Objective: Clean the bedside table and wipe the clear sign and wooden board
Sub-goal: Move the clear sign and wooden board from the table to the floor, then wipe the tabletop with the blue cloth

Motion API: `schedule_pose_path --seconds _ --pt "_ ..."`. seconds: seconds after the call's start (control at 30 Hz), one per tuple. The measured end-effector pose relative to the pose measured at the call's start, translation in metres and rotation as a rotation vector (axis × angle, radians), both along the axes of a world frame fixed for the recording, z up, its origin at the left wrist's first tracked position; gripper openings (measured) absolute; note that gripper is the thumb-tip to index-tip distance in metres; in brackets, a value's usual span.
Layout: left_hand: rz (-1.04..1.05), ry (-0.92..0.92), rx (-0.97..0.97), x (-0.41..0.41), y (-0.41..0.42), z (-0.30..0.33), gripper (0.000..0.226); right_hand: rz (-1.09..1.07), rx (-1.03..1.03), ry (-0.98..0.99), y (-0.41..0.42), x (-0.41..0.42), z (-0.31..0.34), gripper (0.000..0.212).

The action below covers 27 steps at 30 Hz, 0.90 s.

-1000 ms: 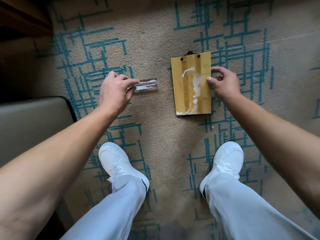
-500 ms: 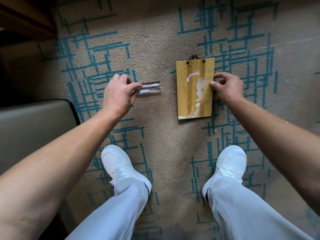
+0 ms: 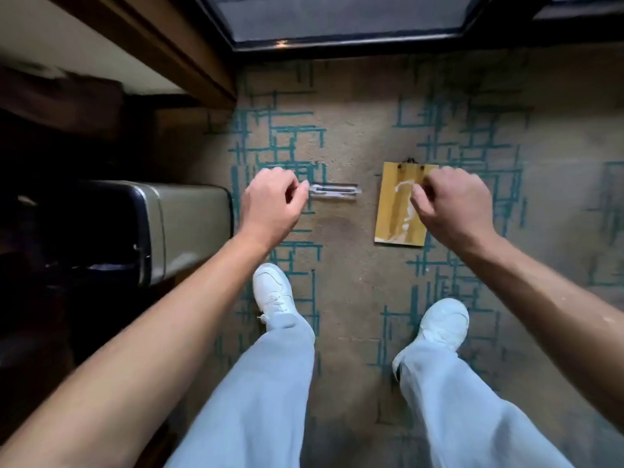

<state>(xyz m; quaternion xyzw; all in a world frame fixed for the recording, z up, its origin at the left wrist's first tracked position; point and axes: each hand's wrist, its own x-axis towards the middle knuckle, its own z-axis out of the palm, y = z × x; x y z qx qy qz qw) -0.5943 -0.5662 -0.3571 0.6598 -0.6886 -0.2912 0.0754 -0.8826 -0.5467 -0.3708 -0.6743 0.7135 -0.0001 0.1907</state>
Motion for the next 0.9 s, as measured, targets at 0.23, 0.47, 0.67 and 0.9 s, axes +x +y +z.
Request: schedule_pose_path --seconds 0.23,0.47,0.67,0.9 --pt "0.442 -0.057 -0.373 0.133 0.076 0.186 0.014 0.536 -0.268 -0.221 -0.035 0.130 0.174 0.035" --pt "0.806 -0.413 -0.315 0.259 0.208 0.280 0.050 1.032 -0.345 -0.280 -0.047 0.282 0.281 0.062" --pt "1.128 -0.513 -0.075 0.333 0.345 0.282 0.062 1.261 -0.263 -0.306 -0.018 0.453 0.317 0.068" --pt "1.442 -0.618 0.180 0.400 0.438 0.250 0.067 1.456 -0.267 -0.202 0.005 0.652 0.296 0.068"
